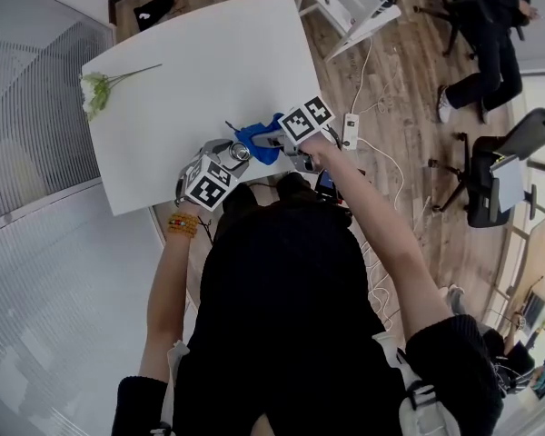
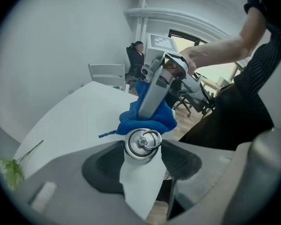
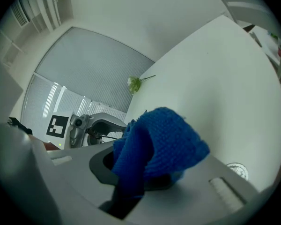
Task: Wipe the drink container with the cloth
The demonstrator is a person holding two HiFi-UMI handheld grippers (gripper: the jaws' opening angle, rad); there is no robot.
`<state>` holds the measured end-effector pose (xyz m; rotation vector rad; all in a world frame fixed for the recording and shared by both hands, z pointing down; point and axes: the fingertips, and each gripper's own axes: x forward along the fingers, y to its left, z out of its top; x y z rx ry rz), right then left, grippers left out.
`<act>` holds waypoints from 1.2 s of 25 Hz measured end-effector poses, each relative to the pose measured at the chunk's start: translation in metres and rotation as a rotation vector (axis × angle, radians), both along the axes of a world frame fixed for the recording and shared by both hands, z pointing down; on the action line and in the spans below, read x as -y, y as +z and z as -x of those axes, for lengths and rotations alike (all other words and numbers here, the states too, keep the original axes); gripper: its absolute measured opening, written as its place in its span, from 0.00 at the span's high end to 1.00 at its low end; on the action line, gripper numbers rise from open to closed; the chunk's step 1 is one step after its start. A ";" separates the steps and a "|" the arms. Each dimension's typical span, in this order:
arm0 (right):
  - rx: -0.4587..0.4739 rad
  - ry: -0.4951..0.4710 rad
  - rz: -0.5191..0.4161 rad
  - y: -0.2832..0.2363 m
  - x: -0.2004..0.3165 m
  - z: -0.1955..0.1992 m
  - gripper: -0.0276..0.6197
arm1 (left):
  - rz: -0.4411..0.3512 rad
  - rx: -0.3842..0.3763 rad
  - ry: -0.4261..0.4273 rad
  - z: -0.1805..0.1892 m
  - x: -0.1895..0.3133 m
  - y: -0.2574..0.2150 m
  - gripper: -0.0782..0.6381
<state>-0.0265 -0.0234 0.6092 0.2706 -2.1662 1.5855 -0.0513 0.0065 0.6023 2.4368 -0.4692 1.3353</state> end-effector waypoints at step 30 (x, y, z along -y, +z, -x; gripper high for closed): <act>-0.032 -0.176 -0.051 0.009 0.012 0.015 0.82 | -0.051 0.103 -0.067 0.014 -0.011 0.015 0.64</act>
